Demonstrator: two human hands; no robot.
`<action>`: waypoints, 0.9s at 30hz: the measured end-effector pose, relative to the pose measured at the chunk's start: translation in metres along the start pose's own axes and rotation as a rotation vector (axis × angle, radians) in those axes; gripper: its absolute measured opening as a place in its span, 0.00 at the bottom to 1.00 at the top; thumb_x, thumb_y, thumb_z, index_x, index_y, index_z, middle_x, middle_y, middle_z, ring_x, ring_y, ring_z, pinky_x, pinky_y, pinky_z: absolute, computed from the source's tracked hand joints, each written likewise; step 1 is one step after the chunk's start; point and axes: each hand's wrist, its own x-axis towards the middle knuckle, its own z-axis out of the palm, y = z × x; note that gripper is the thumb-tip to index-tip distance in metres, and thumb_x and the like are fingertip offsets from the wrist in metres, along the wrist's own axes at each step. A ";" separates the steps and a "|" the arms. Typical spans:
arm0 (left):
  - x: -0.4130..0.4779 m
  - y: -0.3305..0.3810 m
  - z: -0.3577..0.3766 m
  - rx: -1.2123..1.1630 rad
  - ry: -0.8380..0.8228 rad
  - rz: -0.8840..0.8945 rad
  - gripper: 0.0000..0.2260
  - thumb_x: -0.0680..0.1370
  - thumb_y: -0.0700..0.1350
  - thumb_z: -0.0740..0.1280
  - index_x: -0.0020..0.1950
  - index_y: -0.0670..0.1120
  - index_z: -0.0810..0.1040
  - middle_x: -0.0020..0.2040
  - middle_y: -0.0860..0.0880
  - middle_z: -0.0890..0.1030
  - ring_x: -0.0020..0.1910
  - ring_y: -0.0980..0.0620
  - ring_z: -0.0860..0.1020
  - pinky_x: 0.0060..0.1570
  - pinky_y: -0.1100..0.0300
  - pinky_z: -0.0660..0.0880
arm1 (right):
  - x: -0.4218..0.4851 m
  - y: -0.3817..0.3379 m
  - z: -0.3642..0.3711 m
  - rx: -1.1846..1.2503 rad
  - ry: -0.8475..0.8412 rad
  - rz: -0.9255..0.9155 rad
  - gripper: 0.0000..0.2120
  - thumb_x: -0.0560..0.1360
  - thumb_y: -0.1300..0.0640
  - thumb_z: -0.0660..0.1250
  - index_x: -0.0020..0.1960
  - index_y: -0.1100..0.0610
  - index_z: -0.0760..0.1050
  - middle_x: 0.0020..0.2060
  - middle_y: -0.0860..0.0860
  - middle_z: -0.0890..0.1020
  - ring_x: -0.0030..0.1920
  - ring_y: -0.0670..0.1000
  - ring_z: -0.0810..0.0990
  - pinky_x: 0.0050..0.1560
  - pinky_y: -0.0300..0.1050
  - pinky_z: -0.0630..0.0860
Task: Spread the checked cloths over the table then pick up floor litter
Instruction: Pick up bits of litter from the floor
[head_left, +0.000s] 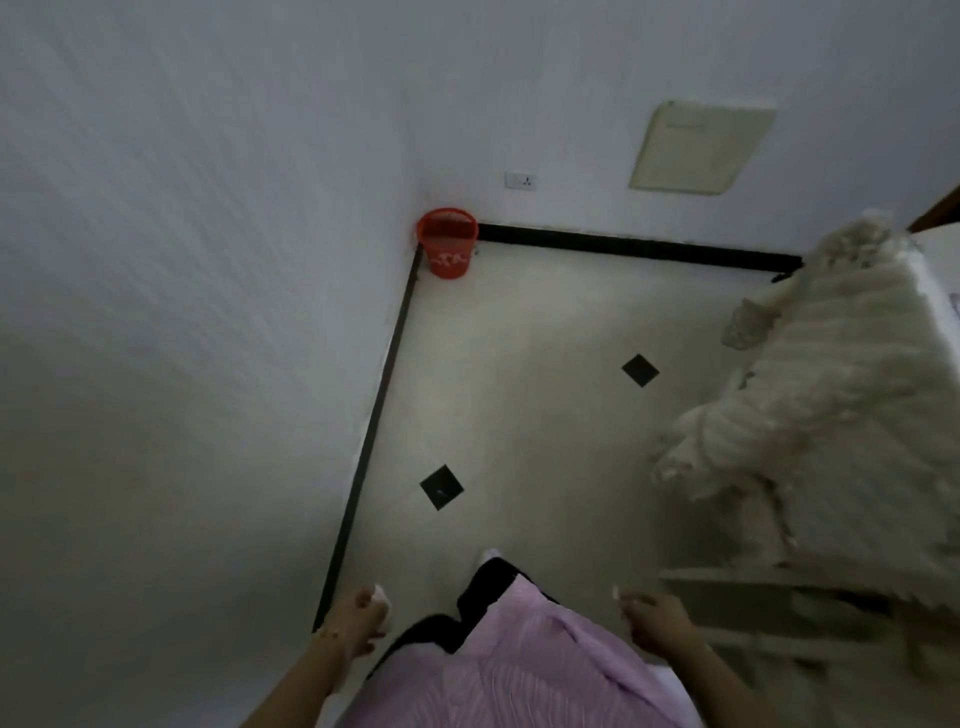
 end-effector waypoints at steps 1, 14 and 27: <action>0.008 0.014 -0.002 0.003 0.017 -0.016 0.09 0.79 0.42 0.61 0.38 0.45 0.71 0.34 0.44 0.73 0.32 0.49 0.71 0.36 0.62 0.68 | 0.009 -0.038 -0.003 0.051 0.017 -0.018 0.13 0.76 0.63 0.65 0.49 0.74 0.77 0.29 0.57 0.74 0.28 0.50 0.69 0.27 0.37 0.66; 0.156 0.236 -0.035 0.114 0.076 -0.145 0.11 0.77 0.35 0.63 0.57 0.30 0.73 0.51 0.36 0.75 0.43 0.42 0.72 0.34 0.56 0.68 | 0.154 -0.343 -0.005 0.180 0.027 -0.094 0.03 0.75 0.60 0.67 0.44 0.59 0.77 0.30 0.55 0.75 0.29 0.49 0.71 0.28 0.36 0.68; 0.286 0.618 0.018 -0.031 -0.113 0.349 0.03 0.77 0.38 0.64 0.44 0.44 0.74 0.35 0.47 0.77 0.38 0.48 0.75 0.35 0.63 0.70 | 0.260 -0.479 -0.051 0.036 0.126 0.122 0.04 0.74 0.70 0.65 0.44 0.70 0.78 0.27 0.55 0.75 0.25 0.51 0.69 0.17 0.32 0.65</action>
